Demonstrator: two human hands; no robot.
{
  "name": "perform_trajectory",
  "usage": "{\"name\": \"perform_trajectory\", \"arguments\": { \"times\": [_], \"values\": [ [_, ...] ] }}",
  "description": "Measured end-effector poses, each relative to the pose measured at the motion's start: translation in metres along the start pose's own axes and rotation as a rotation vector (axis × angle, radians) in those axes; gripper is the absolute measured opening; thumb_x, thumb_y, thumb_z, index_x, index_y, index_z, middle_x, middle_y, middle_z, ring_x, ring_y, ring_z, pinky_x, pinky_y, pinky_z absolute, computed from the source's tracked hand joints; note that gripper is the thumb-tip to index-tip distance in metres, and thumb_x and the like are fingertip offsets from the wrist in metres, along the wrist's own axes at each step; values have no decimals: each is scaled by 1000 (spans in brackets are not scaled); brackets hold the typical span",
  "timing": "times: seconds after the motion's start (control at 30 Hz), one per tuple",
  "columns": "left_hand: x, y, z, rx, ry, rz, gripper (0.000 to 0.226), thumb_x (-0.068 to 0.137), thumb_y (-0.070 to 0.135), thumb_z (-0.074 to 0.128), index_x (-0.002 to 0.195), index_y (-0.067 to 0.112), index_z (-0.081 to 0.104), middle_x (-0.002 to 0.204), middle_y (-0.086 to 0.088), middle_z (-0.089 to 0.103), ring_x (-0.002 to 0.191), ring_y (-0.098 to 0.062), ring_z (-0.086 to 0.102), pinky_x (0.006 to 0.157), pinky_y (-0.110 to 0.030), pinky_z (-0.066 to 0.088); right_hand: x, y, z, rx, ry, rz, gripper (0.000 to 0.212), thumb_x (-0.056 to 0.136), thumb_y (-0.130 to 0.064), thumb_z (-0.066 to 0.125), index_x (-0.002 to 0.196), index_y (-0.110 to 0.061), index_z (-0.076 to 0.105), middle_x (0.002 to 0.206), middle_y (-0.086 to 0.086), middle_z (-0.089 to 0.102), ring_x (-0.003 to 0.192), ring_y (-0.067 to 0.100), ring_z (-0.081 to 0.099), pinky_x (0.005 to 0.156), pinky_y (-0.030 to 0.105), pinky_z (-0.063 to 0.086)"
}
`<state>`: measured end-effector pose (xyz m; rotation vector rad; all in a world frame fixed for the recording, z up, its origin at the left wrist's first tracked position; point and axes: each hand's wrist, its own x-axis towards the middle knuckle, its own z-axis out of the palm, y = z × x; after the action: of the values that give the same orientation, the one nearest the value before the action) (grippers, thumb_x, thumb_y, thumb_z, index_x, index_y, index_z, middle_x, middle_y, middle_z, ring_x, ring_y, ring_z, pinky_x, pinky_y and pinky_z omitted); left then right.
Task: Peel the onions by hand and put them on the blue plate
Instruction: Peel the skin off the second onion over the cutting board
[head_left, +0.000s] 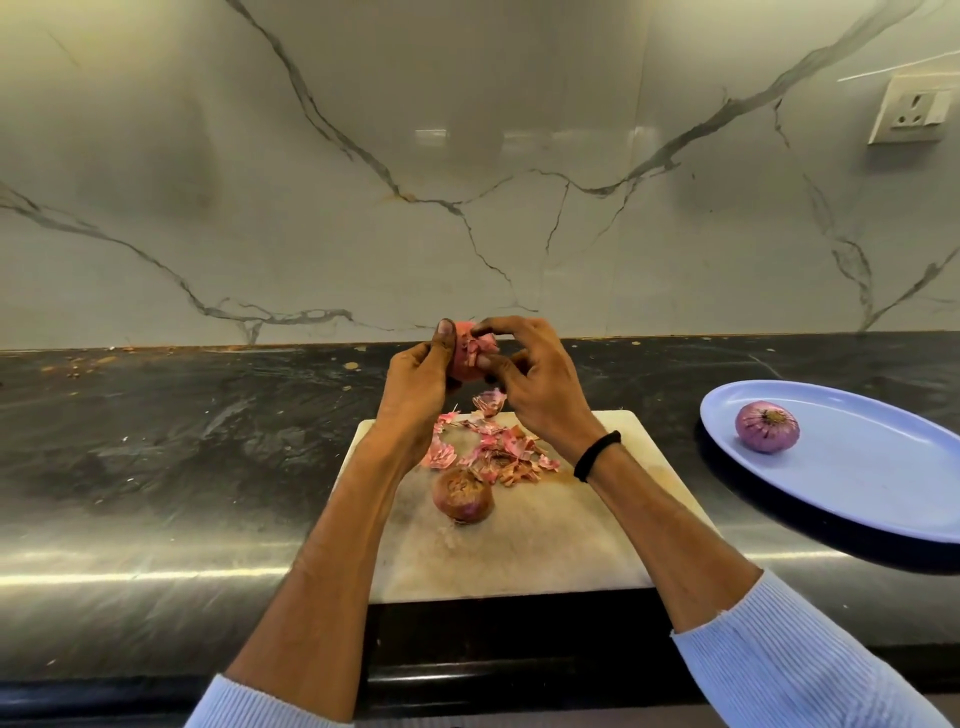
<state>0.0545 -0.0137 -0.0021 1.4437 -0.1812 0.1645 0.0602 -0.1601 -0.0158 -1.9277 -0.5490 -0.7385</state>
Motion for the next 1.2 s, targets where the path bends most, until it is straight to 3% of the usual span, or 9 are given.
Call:
{"name": "perform_trajectory", "arguments": {
  "times": [0.1, 0.27, 0.37, 0.6, 0.7, 0.87, 0.93, 1.1, 1.2],
  "values": [
    [0, 0, -1, -61, -22, -20, 39, 101, 40, 49, 100, 8, 71, 86, -6, 77, 85, -16, 75, 69, -21, 58, 1, -1, -3, -91, 56, -94, 27, 89, -14, 74, 116, -16, 69, 118, 9, 51, 101, 18, 59, 87, 23, 55],
    [-1, -1, 4, -162, -59, -61, 56, 96, 45, 58, 123, -3, 57, 120, -22, 65, 106, -31, 70, 87, -47, 60, 0, -2, -2, -79, 178, -149, 17, 86, -3, 74, 103, -6, 75, 102, 6, 64, 96, 16, 63, 85, 24, 56],
    [-2, -3, 10, -184, -35, -35, 53, 97, 43, 58, 124, -1, 46, 122, -19, 59, 105, -27, 69, 79, -41, 61, -2, -5, 0, -39, 226, -120, 12, 87, -3, 73, 98, -5, 76, 95, 5, 70, 91, 14, 66, 82, 26, 57],
    [-6, -13, 16, 34, 14, 91, 45, 101, 45, 49, 120, 6, 37, 115, -11, 49, 99, -18, 60, 66, -22, 56, -6, -12, 12, -46, 406, -53, 5, 83, -2, 75, 86, -5, 78, 83, 1, 73, 77, 8, 67, 71, 12, 53],
    [-6, -14, 16, 125, 44, 140, 46, 100, 50, 46, 117, 9, 36, 108, -11, 48, 95, -19, 56, 66, -27, 56, -5, -15, 14, 9, 416, 45, 7, 84, -3, 75, 89, -7, 79, 82, -4, 71, 78, 10, 68, 71, 18, 56],
    [-10, -7, 16, 81, 112, 197, 33, 104, 42, 41, 119, 13, 35, 106, -2, 53, 97, -14, 60, 83, -43, 60, -7, -15, 16, 233, 205, 163, 16, 90, -19, 73, 102, -10, 75, 99, 4, 73, 96, 17, 69, 83, 36, 60],
    [-11, -7, 16, 132, 111, 241, 33, 105, 42, 41, 119, 13, 37, 104, -1, 56, 94, -11, 63, 84, -47, 60, -7, -17, 18, 215, 214, 163, 14, 91, -23, 72, 98, -11, 73, 95, 4, 72, 93, 17, 69, 80, 36, 60],
    [-13, -8, 18, 288, 73, 378, 23, 107, 30, 42, 111, 9, 32, 91, 5, 50, 72, 8, 58, 72, -32, 60, -7, -25, 14, 137, 279, 219, 20, 97, -16, 64, 77, -15, 61, 71, -3, 62, 68, 9, 56, 58, 15, 45],
    [-12, -10, 18, 302, 79, 386, 27, 107, 32, 39, 113, 7, 32, 93, 4, 48, 76, -2, 56, 68, -27, 58, -5, -26, 15, 216, 294, 354, 27, 97, -18, 62, 71, -17, 59, 67, -1, 58, 65, 12, 51, 58, 29, 46]
  ]
}}
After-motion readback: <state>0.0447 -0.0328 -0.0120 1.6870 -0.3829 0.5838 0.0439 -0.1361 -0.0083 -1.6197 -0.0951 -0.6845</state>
